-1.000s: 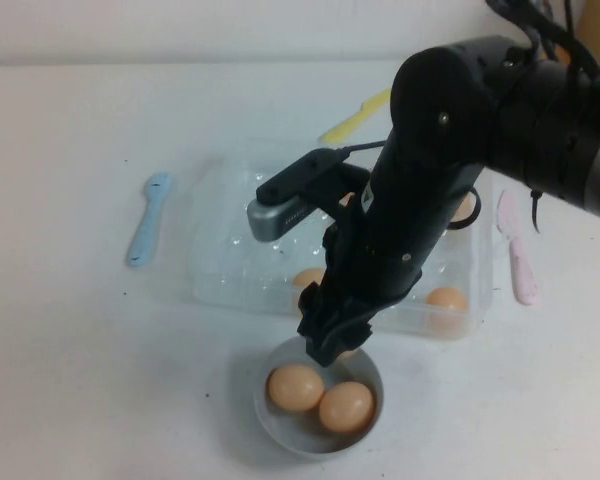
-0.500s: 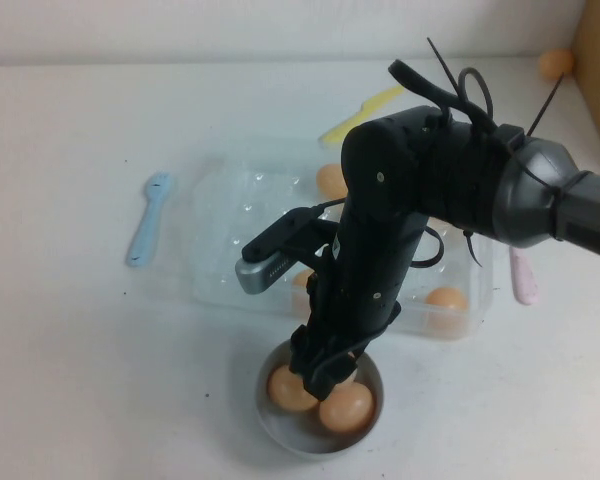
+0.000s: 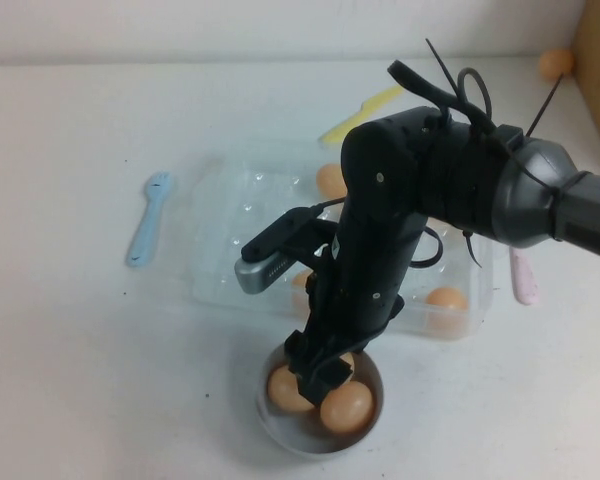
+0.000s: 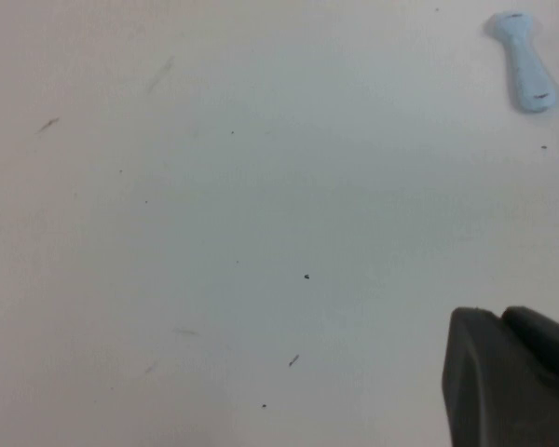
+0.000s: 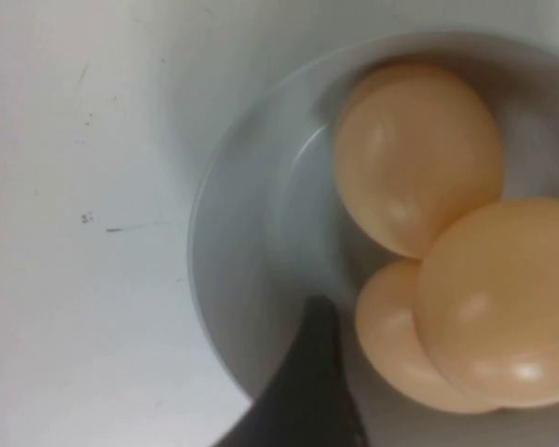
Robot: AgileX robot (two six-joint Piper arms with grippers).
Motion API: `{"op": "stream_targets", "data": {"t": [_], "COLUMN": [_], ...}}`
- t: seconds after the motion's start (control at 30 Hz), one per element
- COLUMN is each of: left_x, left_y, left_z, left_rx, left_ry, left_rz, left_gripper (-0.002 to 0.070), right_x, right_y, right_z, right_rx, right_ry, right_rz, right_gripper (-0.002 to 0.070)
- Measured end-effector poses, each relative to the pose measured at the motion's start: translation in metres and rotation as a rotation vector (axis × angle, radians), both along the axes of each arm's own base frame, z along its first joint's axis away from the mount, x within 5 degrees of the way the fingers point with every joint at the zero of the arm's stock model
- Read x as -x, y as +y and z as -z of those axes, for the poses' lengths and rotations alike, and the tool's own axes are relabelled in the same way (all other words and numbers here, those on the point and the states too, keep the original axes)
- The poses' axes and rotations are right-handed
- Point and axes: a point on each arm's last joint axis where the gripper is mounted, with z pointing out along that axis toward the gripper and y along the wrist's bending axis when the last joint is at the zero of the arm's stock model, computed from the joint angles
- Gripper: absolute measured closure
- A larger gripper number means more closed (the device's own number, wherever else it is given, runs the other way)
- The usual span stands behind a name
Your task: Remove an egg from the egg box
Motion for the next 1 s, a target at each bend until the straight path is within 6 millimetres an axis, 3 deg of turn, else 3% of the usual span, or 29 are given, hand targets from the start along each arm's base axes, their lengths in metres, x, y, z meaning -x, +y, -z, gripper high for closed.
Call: {"op": "stream_targets", "data": {"t": [0.13, 0.23, 0.43, 0.53, 0.73, 0.8, 1.0], "left_x": [0.0, 0.0, 0.0, 0.0, 0.0, 0.0, 0.0], "left_y": [0.0, 0.0, 0.0, 0.0, 0.0, 0.0, 0.0], "left_z": [0.0, 0.0, 0.0, 0.0, 0.0, 0.0, 0.0], "left_rx": [0.0, 0.0, 0.0, 0.0, 0.0, 0.0, 0.0], "left_ry": [0.0, 0.0, 0.0, 0.0, 0.0, 0.0, 0.0], "left_rz": [0.0, 0.0, 0.0, 0.0, 0.0, 0.0, 0.0], "left_gripper": [0.0678, 0.0678, 0.0678, 0.0678, 0.0678, 0.0678, 0.0679], "right_x": [0.002, 0.005, 0.022, 0.035, 0.072, 0.086, 0.122], "right_y": [-0.002, -0.005, -0.02, -0.033, -0.063, -0.077, -0.117], "right_z": [-0.007, -0.019, -0.071, -0.105, -0.163, -0.173, -0.158], "right_rx": [-0.006, -0.023, -0.116, -0.193, -0.419, -0.491, -0.636], "right_ry": [-0.005, -0.018, -0.11, -0.181, -0.348, -0.414, -0.567], "right_rz": [0.002, 0.027, 0.042, 0.049, 0.082, 0.102, 0.174], "right_gripper": [0.0115, 0.019, 0.0549, 0.0652, 0.0688, 0.069, 0.0692]}}
